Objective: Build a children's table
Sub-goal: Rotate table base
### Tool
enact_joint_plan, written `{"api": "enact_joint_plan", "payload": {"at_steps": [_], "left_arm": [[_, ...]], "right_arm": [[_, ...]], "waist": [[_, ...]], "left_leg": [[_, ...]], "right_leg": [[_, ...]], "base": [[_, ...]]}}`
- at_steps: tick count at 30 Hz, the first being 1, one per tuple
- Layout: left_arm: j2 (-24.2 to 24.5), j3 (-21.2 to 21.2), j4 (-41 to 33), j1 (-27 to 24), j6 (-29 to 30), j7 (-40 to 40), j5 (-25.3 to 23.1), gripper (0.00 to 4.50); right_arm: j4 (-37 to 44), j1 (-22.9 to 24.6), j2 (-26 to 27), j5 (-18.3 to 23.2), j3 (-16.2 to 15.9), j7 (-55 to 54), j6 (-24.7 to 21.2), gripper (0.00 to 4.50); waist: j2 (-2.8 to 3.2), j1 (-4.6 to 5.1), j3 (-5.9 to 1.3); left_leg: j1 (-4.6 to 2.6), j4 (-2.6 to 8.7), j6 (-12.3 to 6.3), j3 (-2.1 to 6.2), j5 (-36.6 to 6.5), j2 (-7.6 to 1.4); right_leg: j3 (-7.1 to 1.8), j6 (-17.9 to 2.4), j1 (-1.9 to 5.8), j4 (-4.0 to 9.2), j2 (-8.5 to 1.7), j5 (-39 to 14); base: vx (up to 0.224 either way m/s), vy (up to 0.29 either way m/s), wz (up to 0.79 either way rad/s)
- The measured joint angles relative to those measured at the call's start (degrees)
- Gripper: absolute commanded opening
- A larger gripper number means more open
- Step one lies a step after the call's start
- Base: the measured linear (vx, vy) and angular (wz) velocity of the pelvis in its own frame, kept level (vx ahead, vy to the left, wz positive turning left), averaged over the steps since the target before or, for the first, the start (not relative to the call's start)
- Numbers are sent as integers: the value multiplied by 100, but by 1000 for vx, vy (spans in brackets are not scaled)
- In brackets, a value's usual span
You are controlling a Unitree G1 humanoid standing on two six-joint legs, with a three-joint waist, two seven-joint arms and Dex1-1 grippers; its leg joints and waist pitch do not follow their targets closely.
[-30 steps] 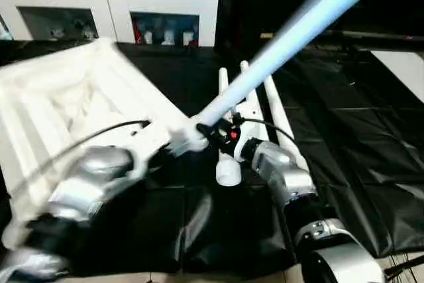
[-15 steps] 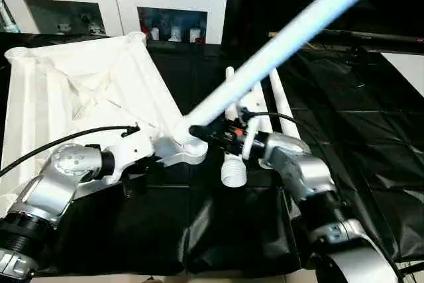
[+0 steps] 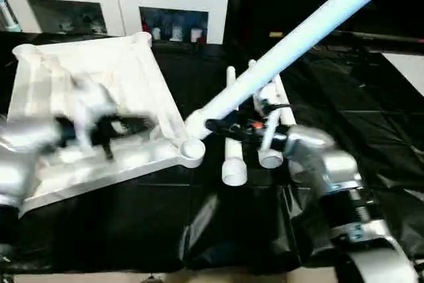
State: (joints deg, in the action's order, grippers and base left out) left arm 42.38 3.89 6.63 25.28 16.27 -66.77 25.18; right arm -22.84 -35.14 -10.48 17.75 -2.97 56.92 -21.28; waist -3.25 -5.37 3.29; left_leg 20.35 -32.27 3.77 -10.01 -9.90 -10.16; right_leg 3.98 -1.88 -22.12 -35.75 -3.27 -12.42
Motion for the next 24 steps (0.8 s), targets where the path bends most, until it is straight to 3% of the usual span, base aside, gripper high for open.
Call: {"api": "enact_joint_plan", "payload": {"at_steps": [4,9,13,24], "left_arm": [[-704,301,-539,599,529,422,870,166],[-1372,152,-864,876,1082,847,1442,194],[-1702,-196,-853,1123,1214,1018,1352,227],[-2062,-404,-625,1389,1391,1600,1090,305]], "right_arm": [[64,-238,-261,-52,-303,337,-252,188],[200,-274,-245,-203,-654,415,-566,188],[255,-304,-232,-242,-854,445,-746,188],[474,-305,-300,-262,-1082,539,-940,188]], "waist": [[-19,-75,5],[-45,-109,22],[-67,-110,35],[-64,-108,37]], "left_leg": [[0,-28,2,-1,2,-5],[2,-41,4,-1,4,-9],[6,-42,4,0,4,-9],[13,-49,4,1,4,-10]], "right_leg": [[0,-1,3,-26,-3,0],[0,-2,2,-38,-2,2],[1,-1,2,-37,-2,2],[2,2,-2,-37,-2,6]], "base": [[0,0,0],[0,0,0],[0,0,0],[0,0,0]]}}
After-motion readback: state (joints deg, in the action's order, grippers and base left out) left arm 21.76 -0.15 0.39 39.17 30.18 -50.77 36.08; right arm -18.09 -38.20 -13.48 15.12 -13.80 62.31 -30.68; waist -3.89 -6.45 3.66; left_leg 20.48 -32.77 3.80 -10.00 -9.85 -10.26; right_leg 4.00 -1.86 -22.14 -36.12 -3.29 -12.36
